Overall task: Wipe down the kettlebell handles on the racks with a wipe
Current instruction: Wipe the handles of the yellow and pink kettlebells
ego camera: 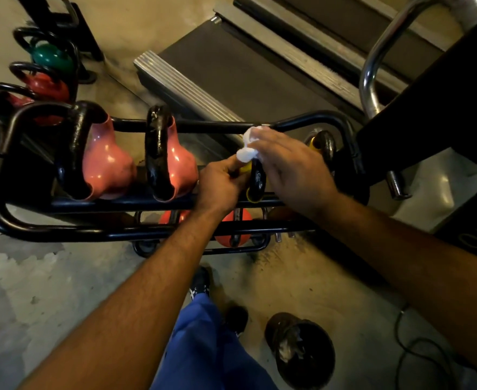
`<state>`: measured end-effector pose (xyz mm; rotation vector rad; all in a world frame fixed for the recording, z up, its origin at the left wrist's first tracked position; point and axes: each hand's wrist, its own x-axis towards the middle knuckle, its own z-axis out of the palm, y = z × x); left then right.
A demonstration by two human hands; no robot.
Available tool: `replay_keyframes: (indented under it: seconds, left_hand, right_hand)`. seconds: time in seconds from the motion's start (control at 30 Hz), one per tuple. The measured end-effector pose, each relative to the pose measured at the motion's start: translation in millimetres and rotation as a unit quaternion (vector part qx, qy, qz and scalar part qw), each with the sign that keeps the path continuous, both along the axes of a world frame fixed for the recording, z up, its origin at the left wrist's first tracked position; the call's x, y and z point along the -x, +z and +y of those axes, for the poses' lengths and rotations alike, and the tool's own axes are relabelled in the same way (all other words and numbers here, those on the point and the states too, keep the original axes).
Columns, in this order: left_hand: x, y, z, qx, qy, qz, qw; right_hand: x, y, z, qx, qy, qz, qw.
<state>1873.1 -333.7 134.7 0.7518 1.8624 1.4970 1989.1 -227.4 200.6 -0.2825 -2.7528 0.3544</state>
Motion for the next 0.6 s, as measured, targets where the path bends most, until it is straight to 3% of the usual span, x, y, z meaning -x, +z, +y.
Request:
replay_keyframes:
  seconds: [0.13, 0.27, 0.4, 0.53, 0.6]
  left_hand:
    - [-1.9, 5.5, -2.7, -0.007, -0.008, 0.003, 1.000]
    - [-0.3, 3.0, 3.8, 0.011, 0.011, -0.015, 1.000]
    - [0.6, 1.5, -1.0, 0.006, -0.002, -0.017, 1.000]
    - [0.1, 4.9, 5.6, 0.027, -0.004, -0.003, 1.000]
    - [-2.0, 6.0, 0.4, 0.007, 0.005, -0.017, 1.000]
  right_hand:
    - [-15.7, -2.3, -4.2, -0.026, 0.117, -0.032, 0.992]
    - [6.7, 8.4, 6.6, 0.033, -0.025, -0.017, 0.999]
    - [2.3, 5.2, -2.1, 0.024, 0.051, -0.023, 0.998]
    - [10.0, 14.2, 8.7, 0.088, -0.058, 0.021, 0.994]
    - [5.8, 7.3, -4.5, 0.064, 0.024, 0.012, 0.998]
